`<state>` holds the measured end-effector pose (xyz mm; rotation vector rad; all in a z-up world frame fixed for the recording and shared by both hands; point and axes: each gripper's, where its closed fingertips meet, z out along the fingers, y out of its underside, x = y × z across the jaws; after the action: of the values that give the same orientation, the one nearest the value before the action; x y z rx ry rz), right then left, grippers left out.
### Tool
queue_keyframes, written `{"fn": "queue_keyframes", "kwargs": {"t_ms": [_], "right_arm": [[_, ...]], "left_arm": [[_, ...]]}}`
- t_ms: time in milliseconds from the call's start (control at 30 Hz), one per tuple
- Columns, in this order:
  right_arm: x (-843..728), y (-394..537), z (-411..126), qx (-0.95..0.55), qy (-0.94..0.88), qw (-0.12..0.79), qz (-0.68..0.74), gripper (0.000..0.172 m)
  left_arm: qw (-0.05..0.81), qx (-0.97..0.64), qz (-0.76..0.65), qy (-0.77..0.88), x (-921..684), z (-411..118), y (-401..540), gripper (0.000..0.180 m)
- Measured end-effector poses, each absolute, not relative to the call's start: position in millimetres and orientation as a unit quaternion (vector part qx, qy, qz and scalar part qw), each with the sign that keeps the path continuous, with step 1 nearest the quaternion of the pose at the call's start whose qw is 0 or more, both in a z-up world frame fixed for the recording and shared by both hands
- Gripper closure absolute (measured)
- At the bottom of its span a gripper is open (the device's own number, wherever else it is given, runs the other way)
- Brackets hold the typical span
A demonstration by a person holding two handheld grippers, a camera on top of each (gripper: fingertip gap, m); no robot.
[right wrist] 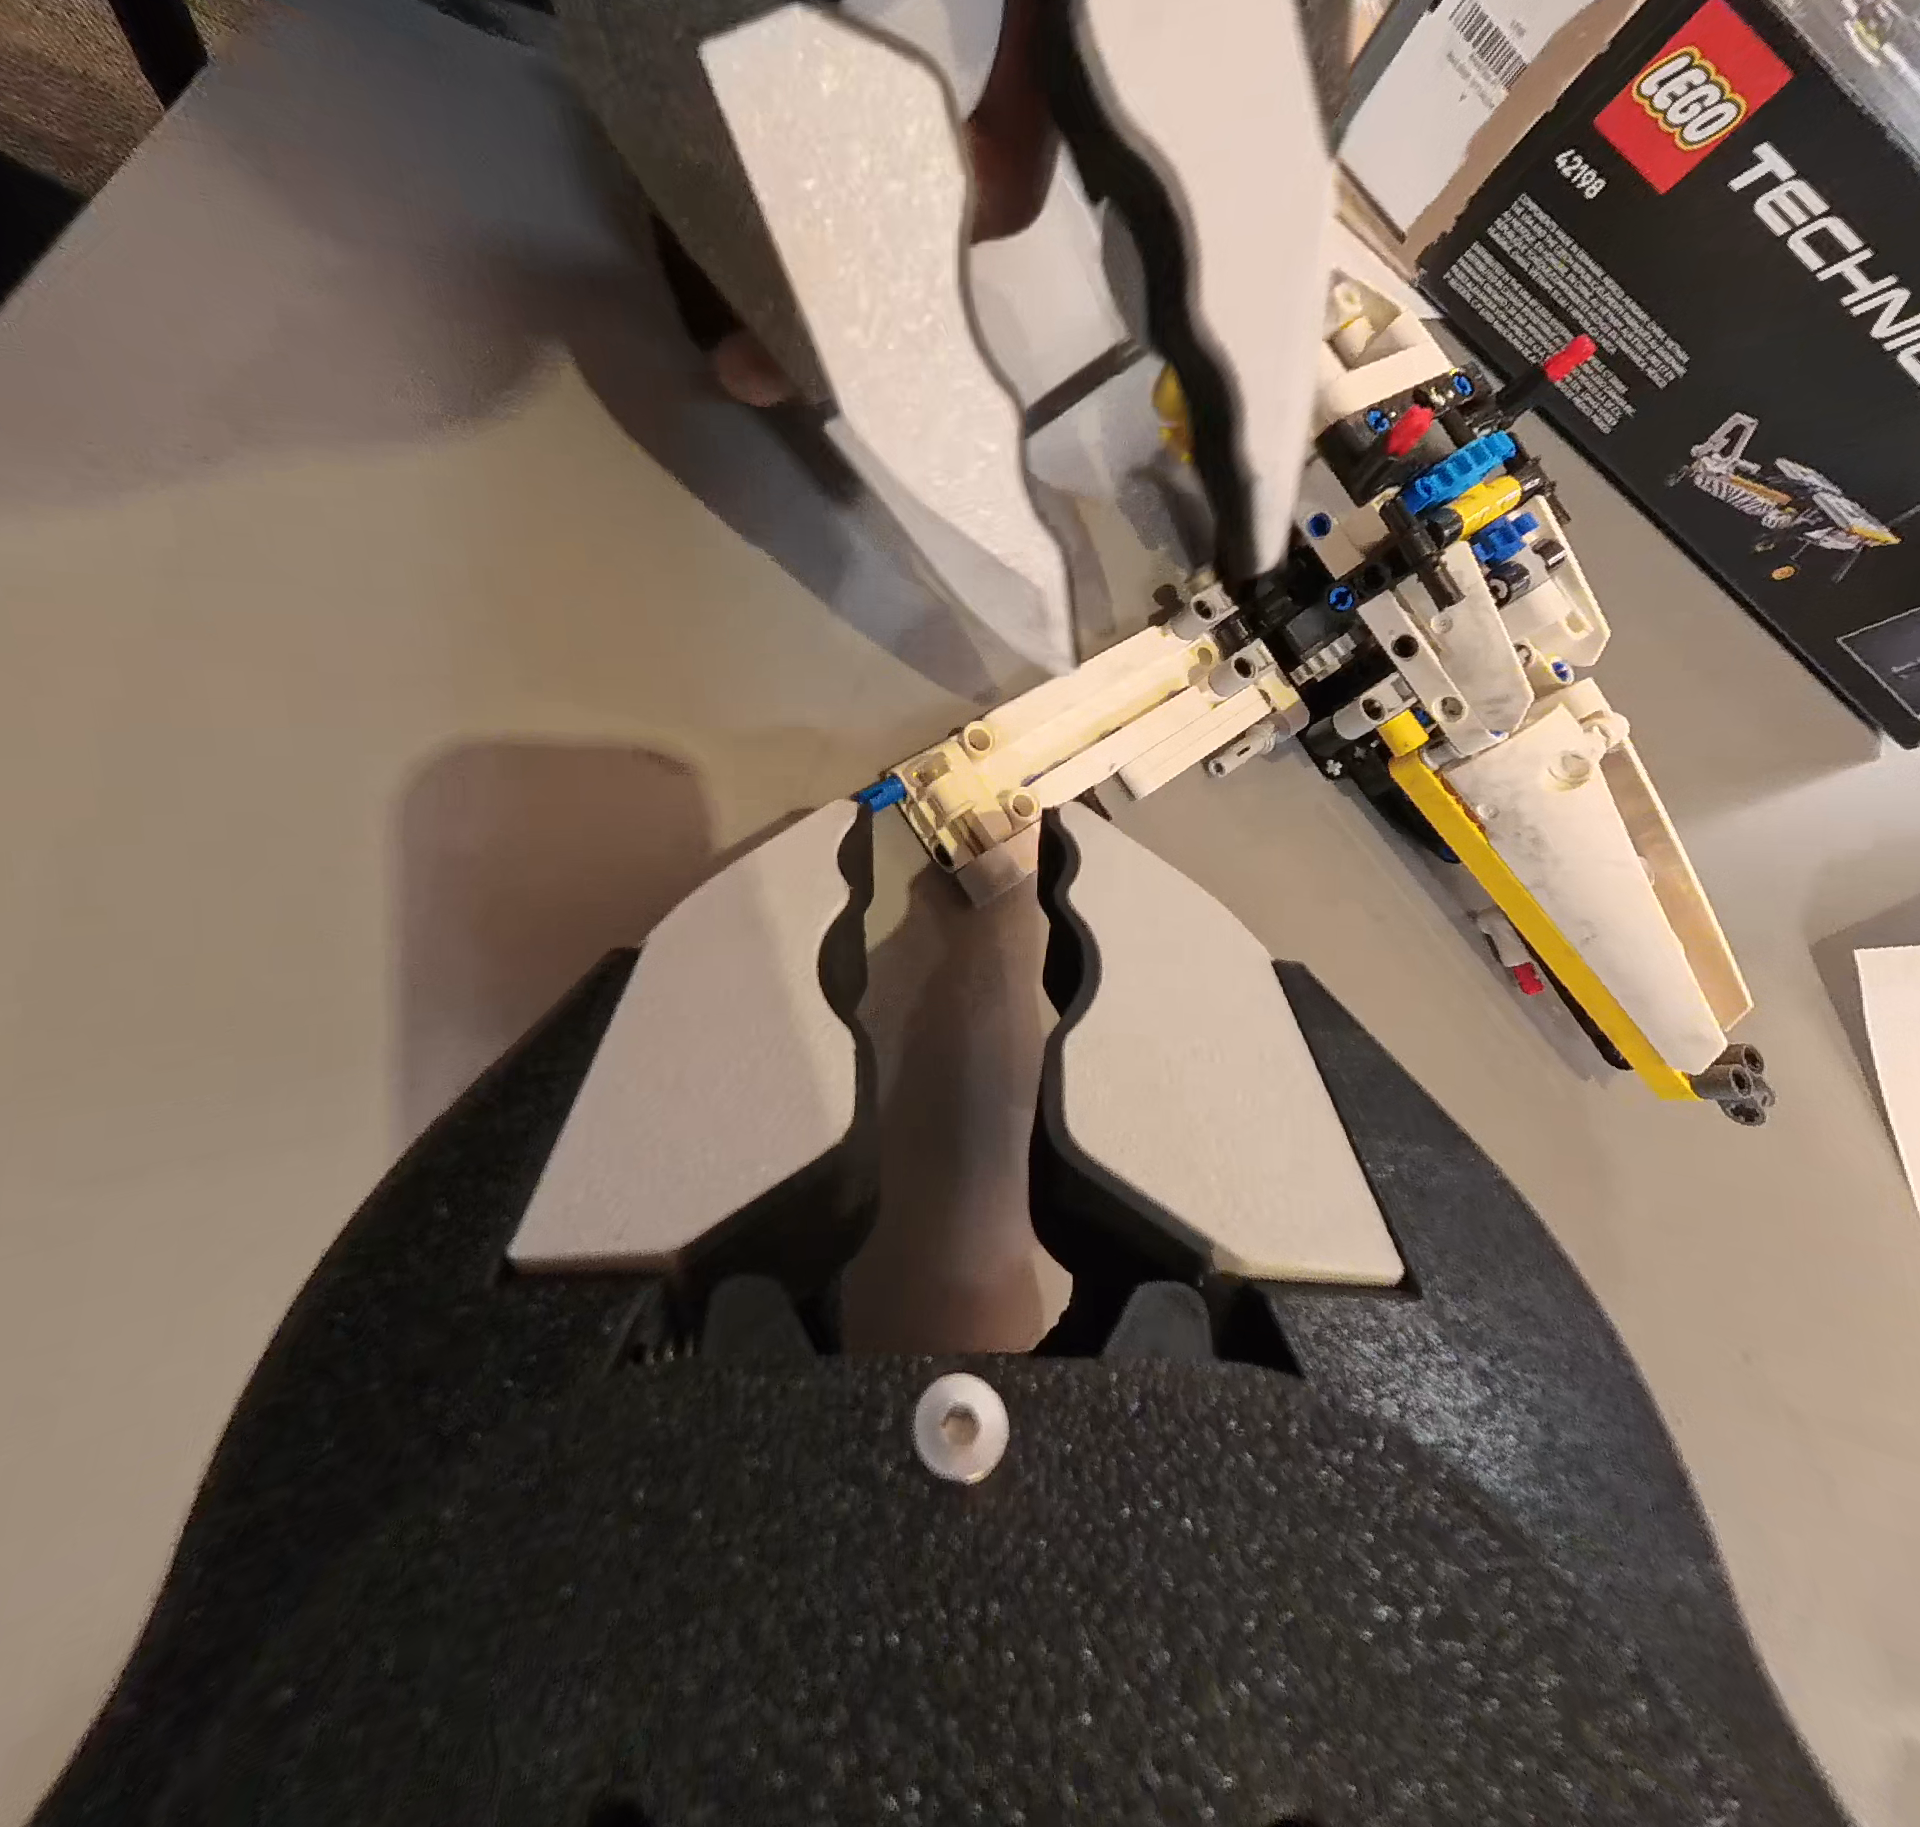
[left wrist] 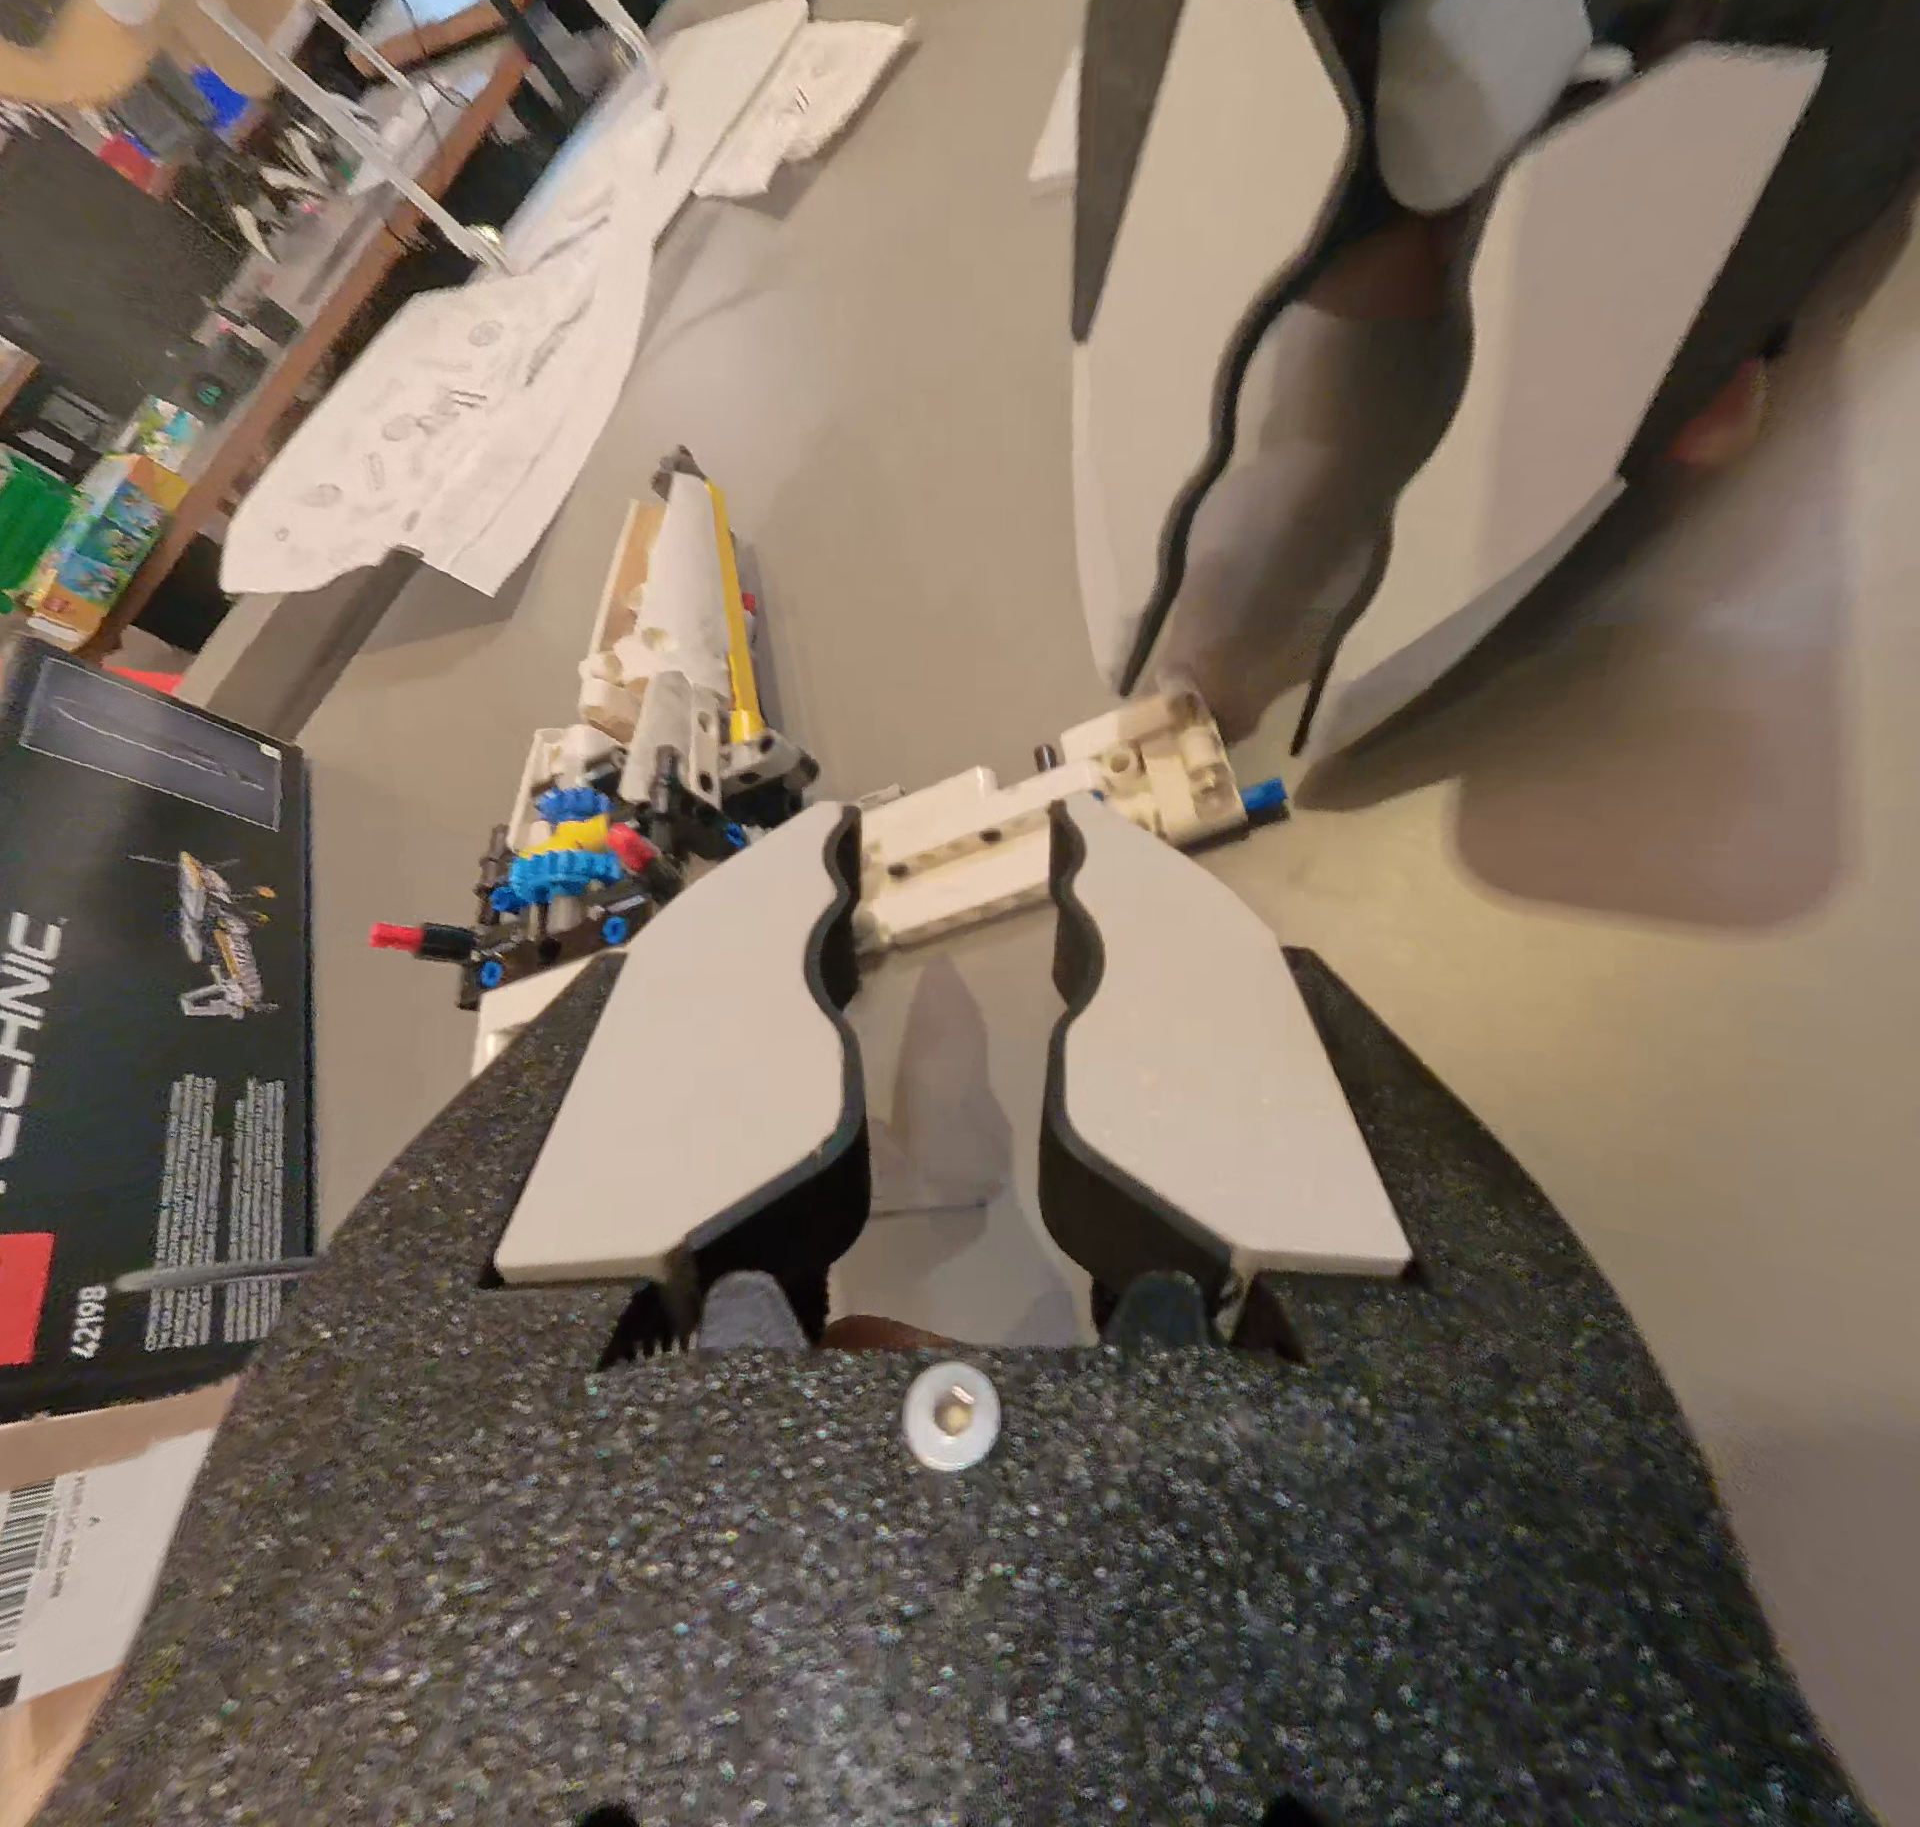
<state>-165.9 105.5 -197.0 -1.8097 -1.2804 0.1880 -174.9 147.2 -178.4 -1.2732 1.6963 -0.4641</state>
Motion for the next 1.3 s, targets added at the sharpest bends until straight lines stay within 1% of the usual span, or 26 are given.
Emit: {"fn": "queue_keyframes", "kwargs": {"t_ms": [200, 500, 600, 700, 900, 1067, 1133, 1300], "right_arm": [[-166.0, 106.5, -197.9, -0.735, -0.512, 0.439, 0.078, 0.142], [-164.8, 107.3, -198.5, -0.741, -0.504, 0.438, 0.08, 0.144], [-162.1, 110.2, -198.1, -0.747, -0.492, 0.441, 0.071, 0.144], [-159.4, 112.4, -196.9, -0.748, -0.484, 0.451, 0.054, 0.144], [-155.0, 111.3, -194.0, -0.743, -0.475, 0.472, 0.018, 0.143], [-151.6, 106.4, -190.8, -0.742, -0.467, 0.481, 0.022, 0.143], [-151.0, 103.7, -190.2, -0.739, -0.47, 0.482, 0.028, 0.143], [-152.6, 99.4, -190.6, -0.732, -0.482, 0.48, 0.041, 0.143]], "left_arm": [[0.54, -0.515, -0.279, 0.605, -155.1, -132.7, 153.5, 0.15], [0.57, -0.516, -0.362, 0.526, -123.2, -92.1, 157.5, 0.149], [0.564, -0.525, -0.358, 0.528, -108.9, -92.3, 158.3, 0.147], [0.577, -0.51, -0.344, 0.536, -94.9, -87.7, 156.3, 0.146], [0.597, -0.479, -0.326, 0.554, -62.6, -72.8, 147.9, 0.15], [0.619, -0.452, -0.325, 0.554, -37.7, -60.1, 142.0, 0.152], [0.62, -0.451, -0.325, 0.553, -30.2, -63.1, 143.5, 0.152], [0.591, -0.474, -0.324, 0.566, -25.5, -84.5, 146.8, 0.152]]}}
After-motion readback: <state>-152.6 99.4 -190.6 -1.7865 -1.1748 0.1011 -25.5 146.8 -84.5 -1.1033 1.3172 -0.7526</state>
